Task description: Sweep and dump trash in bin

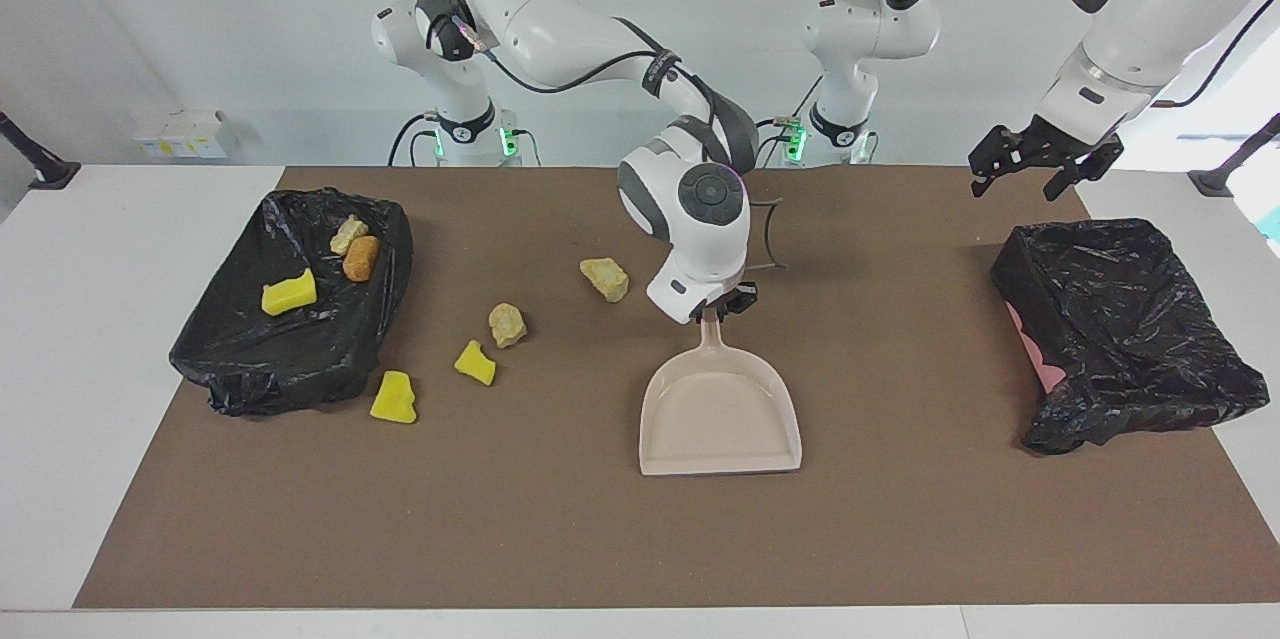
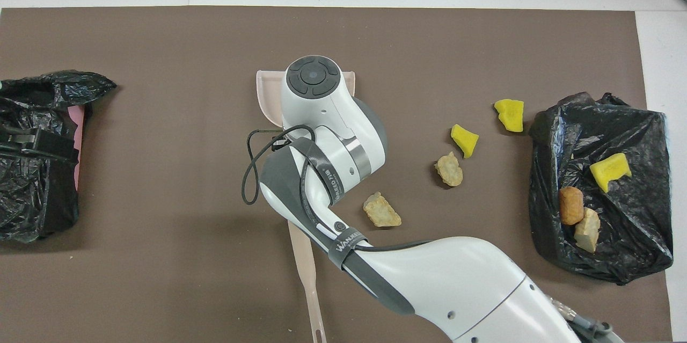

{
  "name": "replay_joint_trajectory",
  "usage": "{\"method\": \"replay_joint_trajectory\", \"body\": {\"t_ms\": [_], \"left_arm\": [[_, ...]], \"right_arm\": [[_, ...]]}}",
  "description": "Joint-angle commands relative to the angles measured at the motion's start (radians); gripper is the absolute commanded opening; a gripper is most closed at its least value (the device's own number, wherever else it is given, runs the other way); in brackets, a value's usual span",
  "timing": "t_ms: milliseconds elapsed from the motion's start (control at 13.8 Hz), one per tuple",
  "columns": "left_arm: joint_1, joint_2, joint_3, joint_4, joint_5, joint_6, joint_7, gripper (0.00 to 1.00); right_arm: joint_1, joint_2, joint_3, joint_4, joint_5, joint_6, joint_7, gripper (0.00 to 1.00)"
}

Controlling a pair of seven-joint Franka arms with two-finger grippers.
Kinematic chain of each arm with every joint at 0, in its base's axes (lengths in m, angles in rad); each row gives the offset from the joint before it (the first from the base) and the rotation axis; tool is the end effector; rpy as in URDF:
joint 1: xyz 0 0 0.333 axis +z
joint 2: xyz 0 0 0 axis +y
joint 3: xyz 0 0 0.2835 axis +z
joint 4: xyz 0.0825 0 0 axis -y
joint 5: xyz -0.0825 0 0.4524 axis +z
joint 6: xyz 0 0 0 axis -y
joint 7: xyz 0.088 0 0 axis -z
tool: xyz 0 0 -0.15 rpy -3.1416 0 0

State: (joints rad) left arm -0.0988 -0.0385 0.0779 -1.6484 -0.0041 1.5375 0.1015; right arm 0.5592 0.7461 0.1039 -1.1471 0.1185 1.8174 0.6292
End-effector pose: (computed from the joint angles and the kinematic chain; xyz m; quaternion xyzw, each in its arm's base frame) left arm 0.6036 -0.0127 0.5282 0.9975 -0.0612 -0.0361 0.0050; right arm 0.6203 0.4816 0.2680 -0.9950 0.0121 0.0842 0.0523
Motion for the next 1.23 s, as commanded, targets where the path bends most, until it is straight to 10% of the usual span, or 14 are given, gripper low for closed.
{"method": "replay_joint_trajectory", "body": {"t_ms": [0,580,1159], "left_arm": [[0.001,-0.021,0.0,-0.027,0.019,0.016,0.012,1.0],[-0.001,-0.028,-0.003,-0.041,0.009,0.042,0.021,1.0],[-0.05,0.051,-0.009,-0.041,-0.013,0.151,-0.002,1.0]], "right_arm": [[-0.004,-0.011,0.005,-0.022,0.05,0.052,0.02,0.0],[0.001,-0.074,0.007,-0.183,0.049,0.135,0.009,0.2],[-0.028,-0.177,0.005,-0.177,0.05,0.033,0.007,0.89]]}}
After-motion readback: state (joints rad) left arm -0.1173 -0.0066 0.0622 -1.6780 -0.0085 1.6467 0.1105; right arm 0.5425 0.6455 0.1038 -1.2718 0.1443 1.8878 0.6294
